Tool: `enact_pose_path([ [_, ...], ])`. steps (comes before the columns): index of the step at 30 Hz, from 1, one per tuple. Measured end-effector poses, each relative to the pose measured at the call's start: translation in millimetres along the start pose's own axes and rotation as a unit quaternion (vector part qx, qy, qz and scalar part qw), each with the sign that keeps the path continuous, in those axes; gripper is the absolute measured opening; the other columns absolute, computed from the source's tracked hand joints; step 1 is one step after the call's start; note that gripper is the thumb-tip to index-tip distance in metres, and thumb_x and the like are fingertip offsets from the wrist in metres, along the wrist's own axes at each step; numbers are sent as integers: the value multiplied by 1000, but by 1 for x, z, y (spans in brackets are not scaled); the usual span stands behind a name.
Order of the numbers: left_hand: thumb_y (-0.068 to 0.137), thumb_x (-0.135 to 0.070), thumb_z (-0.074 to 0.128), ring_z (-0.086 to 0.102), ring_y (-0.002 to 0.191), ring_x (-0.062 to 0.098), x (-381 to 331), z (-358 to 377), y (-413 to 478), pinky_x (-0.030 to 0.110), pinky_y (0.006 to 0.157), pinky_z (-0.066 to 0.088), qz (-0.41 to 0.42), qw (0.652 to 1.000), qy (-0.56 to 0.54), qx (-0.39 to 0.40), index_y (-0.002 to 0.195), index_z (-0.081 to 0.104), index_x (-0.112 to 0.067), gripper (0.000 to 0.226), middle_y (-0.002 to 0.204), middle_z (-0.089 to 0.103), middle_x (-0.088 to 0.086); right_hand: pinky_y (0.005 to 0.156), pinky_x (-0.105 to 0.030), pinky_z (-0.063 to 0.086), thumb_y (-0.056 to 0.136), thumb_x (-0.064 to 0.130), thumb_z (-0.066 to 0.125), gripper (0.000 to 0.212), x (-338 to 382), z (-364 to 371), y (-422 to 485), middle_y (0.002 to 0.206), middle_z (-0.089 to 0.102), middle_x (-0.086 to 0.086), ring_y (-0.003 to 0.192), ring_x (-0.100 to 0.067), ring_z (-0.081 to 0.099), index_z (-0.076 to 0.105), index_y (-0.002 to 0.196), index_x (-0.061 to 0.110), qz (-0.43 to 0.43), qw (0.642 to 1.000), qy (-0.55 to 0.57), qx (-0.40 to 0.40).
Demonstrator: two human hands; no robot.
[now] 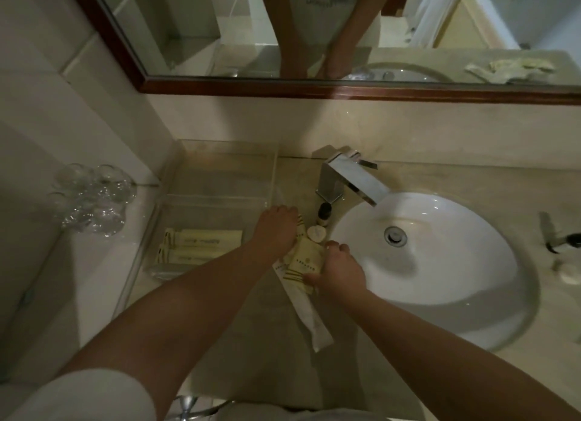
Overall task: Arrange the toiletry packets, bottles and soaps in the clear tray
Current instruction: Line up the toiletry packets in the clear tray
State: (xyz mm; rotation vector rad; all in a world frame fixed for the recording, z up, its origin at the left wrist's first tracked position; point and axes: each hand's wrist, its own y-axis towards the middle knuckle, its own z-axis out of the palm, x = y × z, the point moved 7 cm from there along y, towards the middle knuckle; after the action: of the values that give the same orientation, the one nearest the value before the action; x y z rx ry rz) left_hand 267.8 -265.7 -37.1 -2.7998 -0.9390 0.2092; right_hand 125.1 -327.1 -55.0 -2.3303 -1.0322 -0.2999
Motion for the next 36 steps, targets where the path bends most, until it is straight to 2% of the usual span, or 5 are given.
enact_pose_path([
  [6, 86, -10, 53, 51, 108, 29, 8, 2, -9, 37, 89, 40, -6, 1000, 2, -15, 114, 56, -6, 28, 118, 53, 14, 88, -42, 52, 65, 48, 81, 79, 1, 1, 1, 121, 48, -9, 109, -30, 55, 41, 125, 14, 22, 999, 25, -7],
  [18, 82, -14, 59, 51, 114, 29, 0, -5, -5, 38, 96, 36, -52, 997, 35, 46, 118, 55, -11, 37, 119, 59, 11, 78, -37, 50, 72, 46, 77, 69, 15, 9, 4, 117, 52, -10, 104, -30, 58, 45, 124, 13, 38, 999, 10, -7],
  [24, 81, -18, 63, 57, 105, 29, 10, -9, -12, 36, 85, 42, -50, 998, 8, 22, 115, 59, -12, 34, 120, 55, 13, 74, -33, 49, 89, 36, 58, 33, 12, 6, 4, 104, 59, -9, 85, -22, 57, 58, 113, 13, 55, 997, 55, -21],
  [29, 88, -8, 50, 59, 99, 29, 13, -17, -17, 35, 79, 44, -59, 997, -45, -12, 107, 62, -12, 23, 115, 56, 12, 60, -27, 40, 88, 28, 61, 11, 16, -6, 0, 88, 60, -5, 75, -19, 54, 58, 92, 18, 44, 994, 86, -43],
  [36, 92, -1, 41, 63, 99, 29, 17, -22, -23, 32, 70, 39, -88, 993, -77, -28, 105, 59, -14, 25, 110, 66, 11, 56, -22, 43, 88, 26, 59, 10, 24, -14, -3, 76, 56, 6, 70, -10, 55, 57, 92, 17, 57, 990, 127, -26],
])
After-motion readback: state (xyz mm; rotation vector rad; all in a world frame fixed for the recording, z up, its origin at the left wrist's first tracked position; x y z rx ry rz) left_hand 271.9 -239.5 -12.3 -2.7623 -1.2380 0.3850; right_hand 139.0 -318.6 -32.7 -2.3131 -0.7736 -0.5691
